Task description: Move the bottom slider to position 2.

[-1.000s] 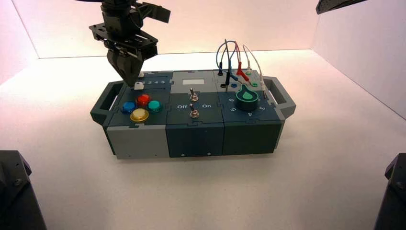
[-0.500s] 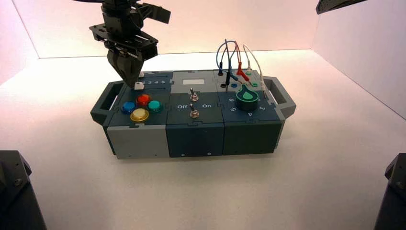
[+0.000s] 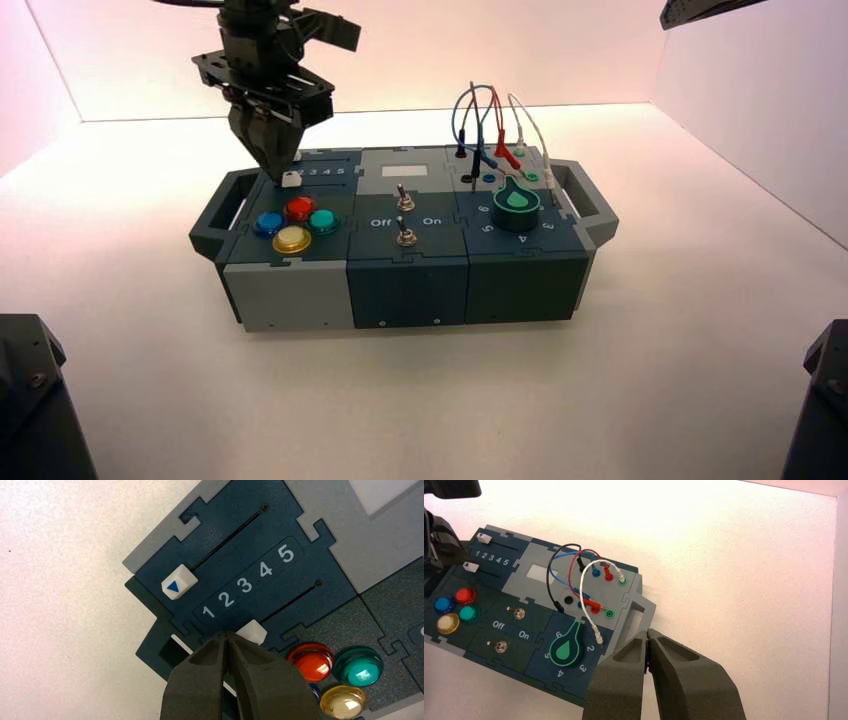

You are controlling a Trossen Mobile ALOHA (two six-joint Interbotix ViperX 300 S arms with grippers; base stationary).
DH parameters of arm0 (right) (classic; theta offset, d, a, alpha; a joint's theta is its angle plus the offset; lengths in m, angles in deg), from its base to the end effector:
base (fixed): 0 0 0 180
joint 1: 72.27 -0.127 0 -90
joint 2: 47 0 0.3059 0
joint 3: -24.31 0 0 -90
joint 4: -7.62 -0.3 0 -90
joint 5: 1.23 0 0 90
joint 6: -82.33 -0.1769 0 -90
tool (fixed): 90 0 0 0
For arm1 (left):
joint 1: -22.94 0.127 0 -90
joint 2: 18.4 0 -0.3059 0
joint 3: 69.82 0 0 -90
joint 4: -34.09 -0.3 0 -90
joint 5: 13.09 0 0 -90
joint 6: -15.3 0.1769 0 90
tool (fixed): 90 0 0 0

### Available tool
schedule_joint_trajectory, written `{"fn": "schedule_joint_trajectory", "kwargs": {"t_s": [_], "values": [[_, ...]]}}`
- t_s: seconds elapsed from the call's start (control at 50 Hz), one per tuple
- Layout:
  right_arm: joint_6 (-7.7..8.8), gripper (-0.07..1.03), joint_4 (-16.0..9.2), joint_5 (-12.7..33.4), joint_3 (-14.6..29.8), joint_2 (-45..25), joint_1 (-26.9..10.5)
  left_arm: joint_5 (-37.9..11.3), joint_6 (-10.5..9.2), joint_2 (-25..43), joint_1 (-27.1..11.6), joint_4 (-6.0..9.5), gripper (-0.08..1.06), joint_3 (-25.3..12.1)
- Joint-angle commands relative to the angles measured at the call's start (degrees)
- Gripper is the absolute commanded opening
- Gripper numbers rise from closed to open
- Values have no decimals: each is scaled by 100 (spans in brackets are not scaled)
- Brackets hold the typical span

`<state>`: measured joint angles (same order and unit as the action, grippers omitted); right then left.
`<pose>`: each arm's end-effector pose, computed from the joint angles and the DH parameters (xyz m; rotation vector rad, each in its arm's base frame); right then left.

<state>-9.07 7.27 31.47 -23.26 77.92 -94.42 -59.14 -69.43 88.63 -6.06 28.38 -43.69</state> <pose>0.2239 0.0918 0.1863 -0.1240 0.7868 0.3575 0.2784 -0.1398 0.0379 0.5735 1.4779 -0.4658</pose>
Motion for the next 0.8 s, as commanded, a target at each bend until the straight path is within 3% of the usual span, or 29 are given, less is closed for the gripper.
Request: {"fn": "schedule_joint_trajectory", "kwargs": {"t_s": [0.02, 0.54, 0.8], "values": [[0, -2, 0, -44, 123, -9, 18, 0, 18, -62, -44, -9, -3, -123], [0, -2, 9, -53, 123, -9, 35, -26, 18, -62, -70, -9, -3, -141], [0, -2, 9, -44, 114, 0, 35, -123, 18, -97, 202, -158, -3, -26]]}}
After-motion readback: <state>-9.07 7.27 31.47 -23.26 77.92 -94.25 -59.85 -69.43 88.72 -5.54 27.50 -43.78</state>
